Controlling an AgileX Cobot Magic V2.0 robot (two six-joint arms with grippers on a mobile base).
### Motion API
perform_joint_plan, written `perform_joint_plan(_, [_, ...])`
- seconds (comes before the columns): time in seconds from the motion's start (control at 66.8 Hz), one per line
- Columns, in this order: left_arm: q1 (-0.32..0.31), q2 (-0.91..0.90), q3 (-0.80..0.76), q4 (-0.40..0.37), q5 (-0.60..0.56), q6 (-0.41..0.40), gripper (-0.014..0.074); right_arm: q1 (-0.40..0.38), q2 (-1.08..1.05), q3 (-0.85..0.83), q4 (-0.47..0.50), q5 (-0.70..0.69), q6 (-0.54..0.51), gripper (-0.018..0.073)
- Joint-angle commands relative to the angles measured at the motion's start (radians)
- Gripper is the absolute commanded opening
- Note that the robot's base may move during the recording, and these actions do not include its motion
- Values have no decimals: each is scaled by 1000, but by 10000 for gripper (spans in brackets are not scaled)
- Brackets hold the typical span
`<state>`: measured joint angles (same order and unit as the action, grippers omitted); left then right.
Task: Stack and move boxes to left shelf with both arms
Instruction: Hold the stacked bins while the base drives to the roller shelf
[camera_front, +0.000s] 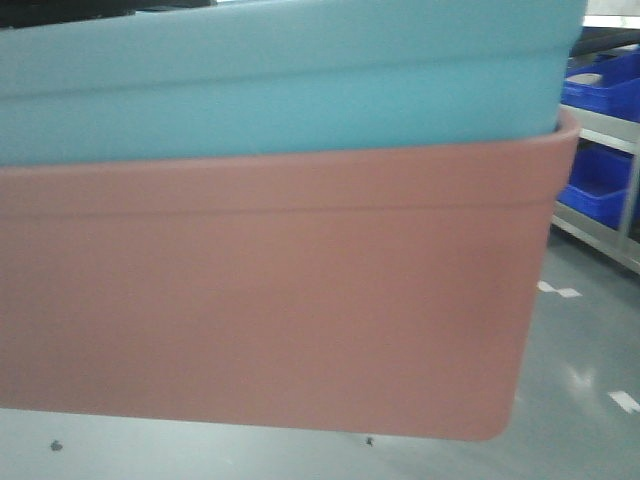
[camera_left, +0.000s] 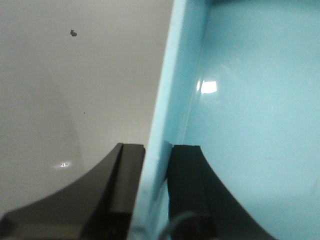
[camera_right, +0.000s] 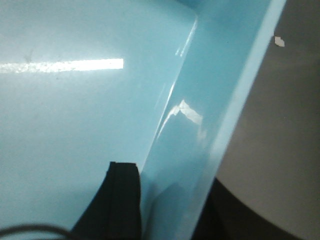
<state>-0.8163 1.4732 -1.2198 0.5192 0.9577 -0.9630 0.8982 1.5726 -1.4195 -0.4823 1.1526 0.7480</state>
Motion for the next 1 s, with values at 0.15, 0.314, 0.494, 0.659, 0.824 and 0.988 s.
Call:
perform_joint_plan(0.15, [-40, -35, -46, -82, -205, 2, -10, 20, -35, -44, 13, -207, 17, 56])
perform_joint_plan(0.314, [-40, -35, -46, -82, -205, 2, -10, 20, -35, -44, 13, -207, 17, 56])
perform_joint_plan(0.494, [-40, -35, -46, -82, -205, 2, -10, 20, -35, -44, 12, -207, 17, 56])
perform_joint_plan(0.659, [-40, -35, -46, -82, -205, 2, -10, 20, -35, -44, 11, -207, 17, 56])
perform_joint_plan(0.824, [-40, -34, -46, -82, -205, 2, -10, 20, -34, -44, 10, -207, 17, 56])
perform_joint_plan(0.988, [-40, -30, -46, -82, -205, 2, -10, 20, -33, -44, 10, -207, 17, 56])
